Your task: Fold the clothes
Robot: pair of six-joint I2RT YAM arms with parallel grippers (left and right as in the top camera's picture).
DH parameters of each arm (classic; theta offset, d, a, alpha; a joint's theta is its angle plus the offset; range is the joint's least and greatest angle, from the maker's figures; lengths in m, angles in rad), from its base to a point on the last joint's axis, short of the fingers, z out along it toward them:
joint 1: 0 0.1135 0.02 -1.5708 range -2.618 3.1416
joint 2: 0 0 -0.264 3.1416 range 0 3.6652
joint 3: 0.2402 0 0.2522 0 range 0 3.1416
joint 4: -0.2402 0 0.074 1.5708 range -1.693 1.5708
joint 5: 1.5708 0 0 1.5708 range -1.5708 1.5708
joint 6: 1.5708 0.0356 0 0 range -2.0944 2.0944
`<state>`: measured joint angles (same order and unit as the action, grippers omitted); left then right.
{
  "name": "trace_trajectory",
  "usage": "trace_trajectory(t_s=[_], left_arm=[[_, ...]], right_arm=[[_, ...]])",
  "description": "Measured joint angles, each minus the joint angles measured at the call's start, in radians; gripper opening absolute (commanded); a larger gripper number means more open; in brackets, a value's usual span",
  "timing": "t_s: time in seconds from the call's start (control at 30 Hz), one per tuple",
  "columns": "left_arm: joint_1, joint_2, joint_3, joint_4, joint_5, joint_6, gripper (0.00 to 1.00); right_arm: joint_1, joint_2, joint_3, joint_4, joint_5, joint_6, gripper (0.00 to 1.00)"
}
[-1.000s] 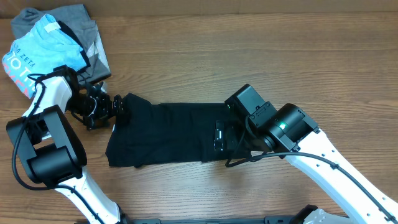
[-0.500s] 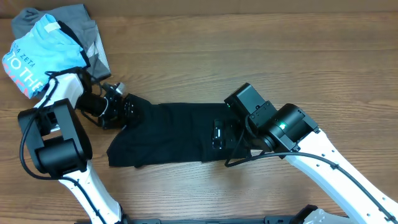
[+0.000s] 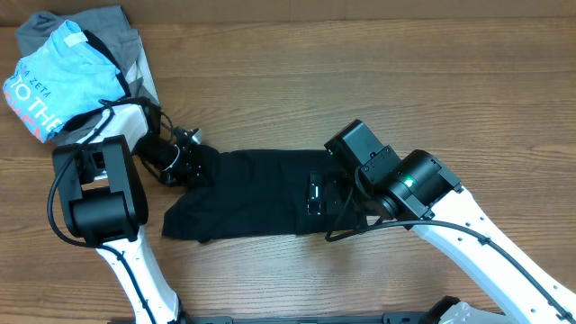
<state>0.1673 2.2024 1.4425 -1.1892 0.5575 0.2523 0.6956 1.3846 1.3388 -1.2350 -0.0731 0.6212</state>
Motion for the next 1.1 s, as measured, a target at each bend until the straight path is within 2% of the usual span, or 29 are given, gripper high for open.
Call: trace_trajectory(t_s=[0.13,0.3,0.47,0.63,0.83,0.97,1.1], left_arm=[[-0.019,-0.007,0.02,-0.02,-0.079,-0.126,0.04],[-0.019,-0.001,0.109,-0.157,-0.338,-0.316,0.04],[0.004,-0.003,0.307,-0.303,-0.508,-0.446,0.04],[-0.035,-0.063,0.463,-0.418,-0.538,-0.484,0.04],[-0.151,-0.187,0.528,-0.473,-0.486,-0.491,0.04],[-0.284,-0.224,0.532,-0.475,-0.434,-0.498,0.15],[-0.383,-0.224,0.532,-0.441,-0.421,-0.51,0.2]], right_arm=[[0.0,0.0,0.0,0.001,0.001,-0.005,1.0],[0.0,0.005,-0.003,0.029,0.002,-0.008,1.0],[0.0,0.057,-0.085,0.185,0.002,-0.007,1.0],[0.0,0.167,-0.175,0.362,-0.006,-0.008,1.0],[0.0,0.315,-0.185,0.482,-0.038,-0.008,1.0],[0.0,0.424,-0.186,0.525,-0.061,-0.008,1.0],[0.0,0.436,-0.189,0.556,-0.087,-0.007,1.0]])
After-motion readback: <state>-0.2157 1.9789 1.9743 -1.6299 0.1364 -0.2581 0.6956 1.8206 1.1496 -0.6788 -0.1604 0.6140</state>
